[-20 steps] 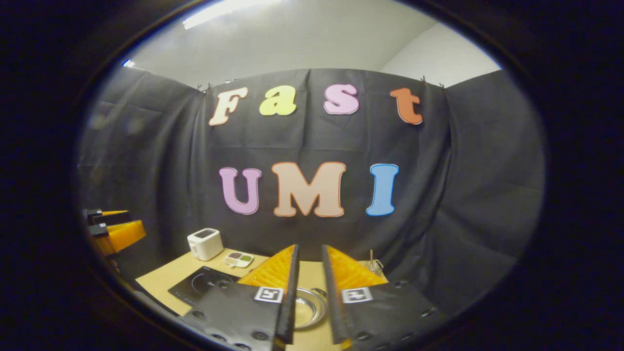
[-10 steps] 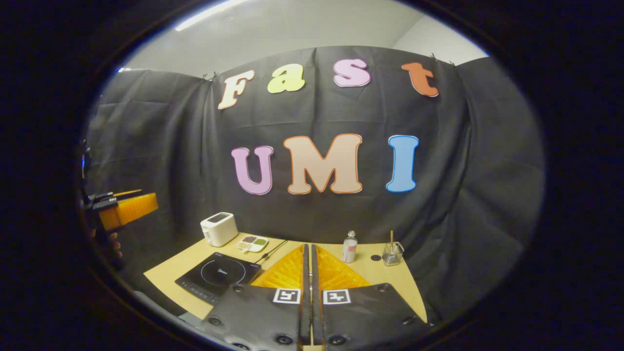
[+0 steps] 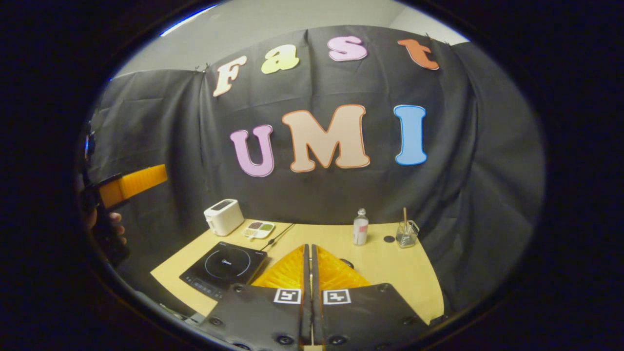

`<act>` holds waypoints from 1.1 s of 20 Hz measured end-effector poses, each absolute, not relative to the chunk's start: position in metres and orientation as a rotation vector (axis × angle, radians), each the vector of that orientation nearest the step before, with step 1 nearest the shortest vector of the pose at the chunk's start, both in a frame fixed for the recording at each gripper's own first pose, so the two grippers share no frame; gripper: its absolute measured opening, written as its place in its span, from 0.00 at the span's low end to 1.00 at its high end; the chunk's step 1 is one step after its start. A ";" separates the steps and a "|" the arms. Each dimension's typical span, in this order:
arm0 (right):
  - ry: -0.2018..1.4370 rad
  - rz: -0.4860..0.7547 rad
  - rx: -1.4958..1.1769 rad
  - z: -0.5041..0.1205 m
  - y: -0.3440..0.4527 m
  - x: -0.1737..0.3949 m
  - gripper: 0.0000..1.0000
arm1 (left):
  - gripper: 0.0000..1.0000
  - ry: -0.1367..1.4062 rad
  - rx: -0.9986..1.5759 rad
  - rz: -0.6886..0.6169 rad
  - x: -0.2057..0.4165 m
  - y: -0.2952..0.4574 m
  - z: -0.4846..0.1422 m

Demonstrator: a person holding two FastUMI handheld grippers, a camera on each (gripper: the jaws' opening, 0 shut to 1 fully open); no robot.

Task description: First push the handle of the pot to place it horizontally, then grasp the pot with both hands and set it on the induction cooktop.

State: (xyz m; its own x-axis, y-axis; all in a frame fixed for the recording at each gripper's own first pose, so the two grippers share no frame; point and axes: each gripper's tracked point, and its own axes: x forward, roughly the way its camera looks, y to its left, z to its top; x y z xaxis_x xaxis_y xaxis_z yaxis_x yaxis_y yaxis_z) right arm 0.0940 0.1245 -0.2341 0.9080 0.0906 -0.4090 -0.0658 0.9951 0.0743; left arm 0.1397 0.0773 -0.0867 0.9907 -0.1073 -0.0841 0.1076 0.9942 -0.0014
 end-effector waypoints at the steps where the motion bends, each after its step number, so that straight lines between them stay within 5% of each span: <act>1: 0.447 0.065 0.067 -0.243 0.129 0.095 0.02 | 0.94 0.095 0.001 -0.121 0.145 0.083 -0.093; 13: 0.712 -0.191 0.135 -0.376 0.181 0.083 0.02 | 0.95 0.168 -0.063 -0.371 0.203 0.123 -0.159; 22: 0.863 -0.295 0.185 -0.451 0.202 0.052 0.00 | 0.95 0.167 -0.072 -0.395 0.214 0.148 -0.181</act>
